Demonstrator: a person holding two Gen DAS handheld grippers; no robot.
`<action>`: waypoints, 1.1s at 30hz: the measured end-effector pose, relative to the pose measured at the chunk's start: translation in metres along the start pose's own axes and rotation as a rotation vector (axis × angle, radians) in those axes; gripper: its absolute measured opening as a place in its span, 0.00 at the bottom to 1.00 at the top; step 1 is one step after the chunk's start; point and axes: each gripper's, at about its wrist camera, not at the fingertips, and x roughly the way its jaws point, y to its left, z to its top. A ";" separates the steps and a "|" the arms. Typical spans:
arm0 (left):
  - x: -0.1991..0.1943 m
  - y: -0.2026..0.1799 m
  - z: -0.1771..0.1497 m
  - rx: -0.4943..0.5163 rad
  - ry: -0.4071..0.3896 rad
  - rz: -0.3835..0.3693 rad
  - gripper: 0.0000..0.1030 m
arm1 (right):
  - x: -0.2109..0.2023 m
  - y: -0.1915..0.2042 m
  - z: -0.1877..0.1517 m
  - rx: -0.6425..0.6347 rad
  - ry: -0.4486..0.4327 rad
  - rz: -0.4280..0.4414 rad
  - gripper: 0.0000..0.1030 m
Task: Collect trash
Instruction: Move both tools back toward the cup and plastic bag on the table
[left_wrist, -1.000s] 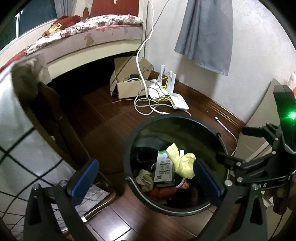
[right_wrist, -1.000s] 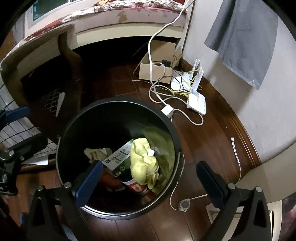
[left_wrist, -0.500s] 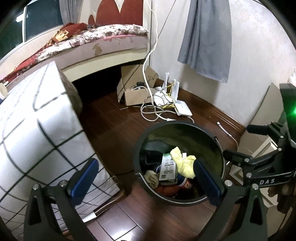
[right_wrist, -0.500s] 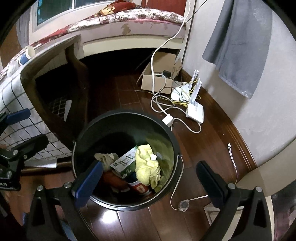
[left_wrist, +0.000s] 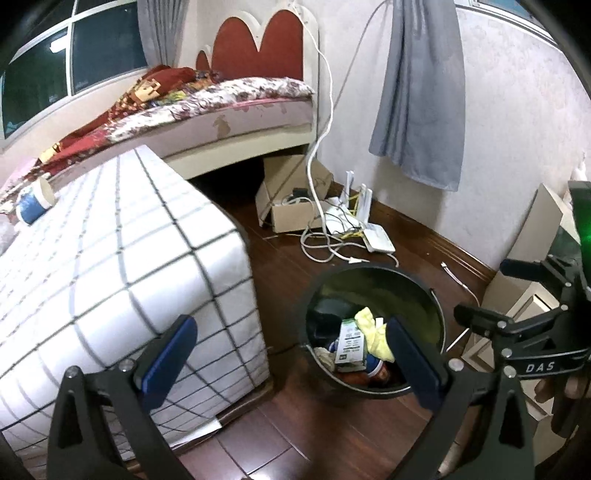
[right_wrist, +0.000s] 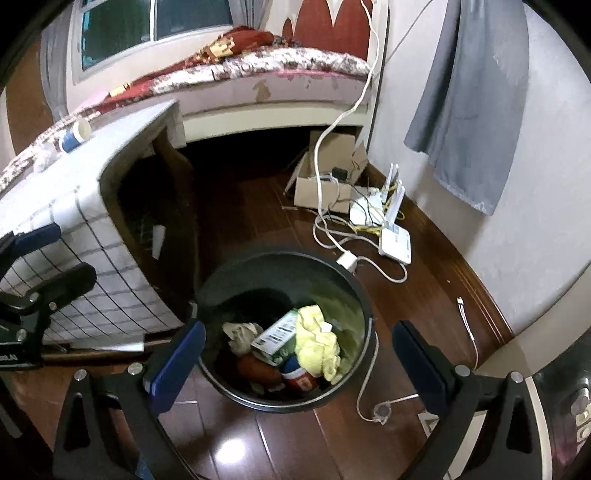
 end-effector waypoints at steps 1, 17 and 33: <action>-0.002 0.002 0.000 -0.001 -0.002 0.010 0.99 | -0.005 0.003 0.002 0.000 -0.014 0.003 0.99; -0.049 0.062 0.008 -0.070 -0.082 0.108 0.99 | -0.037 0.066 0.033 -0.047 -0.121 0.077 0.99; -0.080 0.144 -0.003 -0.183 -0.118 0.231 0.99 | -0.034 0.156 0.070 -0.139 -0.182 0.209 0.99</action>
